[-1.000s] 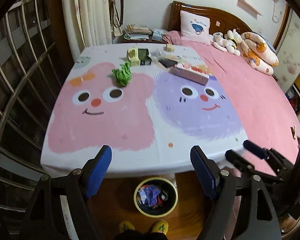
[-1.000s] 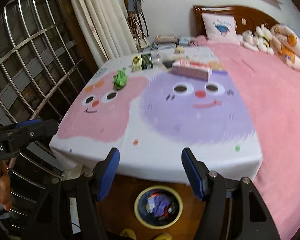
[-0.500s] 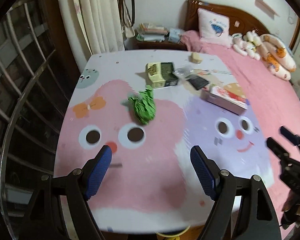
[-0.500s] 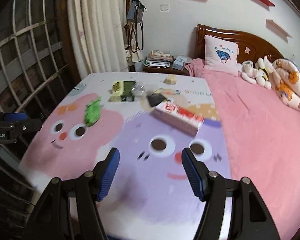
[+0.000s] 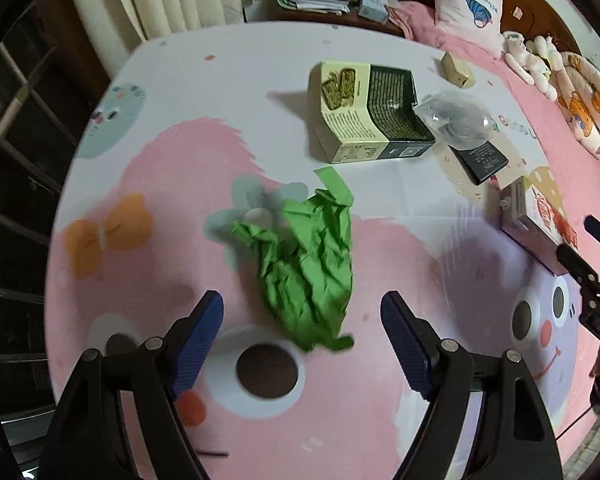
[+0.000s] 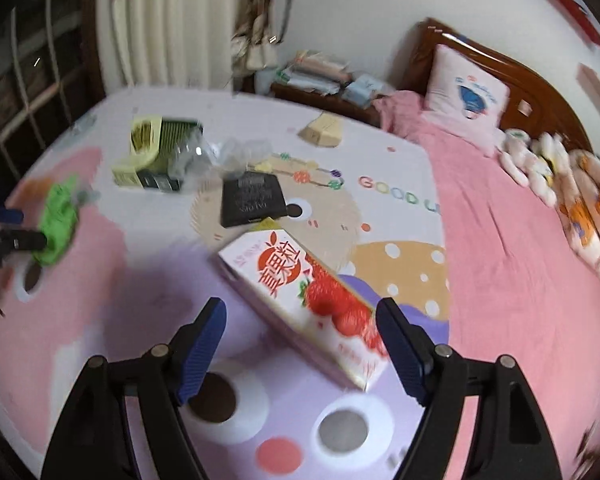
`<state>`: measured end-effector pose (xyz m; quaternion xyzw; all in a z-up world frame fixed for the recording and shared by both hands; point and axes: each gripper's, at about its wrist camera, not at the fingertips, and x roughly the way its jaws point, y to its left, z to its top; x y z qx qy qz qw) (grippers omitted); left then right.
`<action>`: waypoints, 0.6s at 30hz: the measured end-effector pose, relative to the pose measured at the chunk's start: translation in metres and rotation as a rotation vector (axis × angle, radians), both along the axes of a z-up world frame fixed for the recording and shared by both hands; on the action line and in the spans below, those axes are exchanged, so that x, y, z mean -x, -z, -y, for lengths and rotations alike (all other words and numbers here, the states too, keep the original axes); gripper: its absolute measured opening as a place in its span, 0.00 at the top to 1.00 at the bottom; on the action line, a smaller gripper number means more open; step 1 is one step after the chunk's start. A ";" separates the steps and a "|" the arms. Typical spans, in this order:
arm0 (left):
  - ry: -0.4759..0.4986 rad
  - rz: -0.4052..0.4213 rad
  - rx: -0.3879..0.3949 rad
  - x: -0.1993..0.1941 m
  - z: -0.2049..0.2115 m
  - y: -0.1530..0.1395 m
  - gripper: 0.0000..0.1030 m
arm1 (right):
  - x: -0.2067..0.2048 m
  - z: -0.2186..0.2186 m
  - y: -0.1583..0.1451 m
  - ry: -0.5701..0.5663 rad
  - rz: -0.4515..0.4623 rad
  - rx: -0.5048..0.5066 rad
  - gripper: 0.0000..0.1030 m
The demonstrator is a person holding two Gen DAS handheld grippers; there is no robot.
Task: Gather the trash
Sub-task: 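Grasp the green crumpled paper with left tool while right tool grasps strawberry milk carton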
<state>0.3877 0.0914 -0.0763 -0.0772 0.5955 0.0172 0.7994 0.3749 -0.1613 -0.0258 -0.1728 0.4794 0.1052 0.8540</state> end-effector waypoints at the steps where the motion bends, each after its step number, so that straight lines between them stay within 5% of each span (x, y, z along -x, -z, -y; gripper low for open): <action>1: 0.005 -0.008 0.001 -0.004 0.002 0.004 0.23 | -0.005 -0.001 0.006 -0.029 -0.020 0.009 0.25; 10: 0.031 -0.054 0.030 -0.025 0.005 0.025 0.24 | -0.044 -0.001 0.039 -0.118 -0.157 0.052 0.25; 15: 0.028 -0.069 0.049 -0.031 0.003 0.030 0.42 | -0.050 -0.001 0.041 -0.101 -0.212 0.032 0.26; 18: 0.056 -0.067 0.048 -0.029 0.004 0.029 0.57 | -0.044 -0.004 0.040 -0.088 -0.219 0.012 0.36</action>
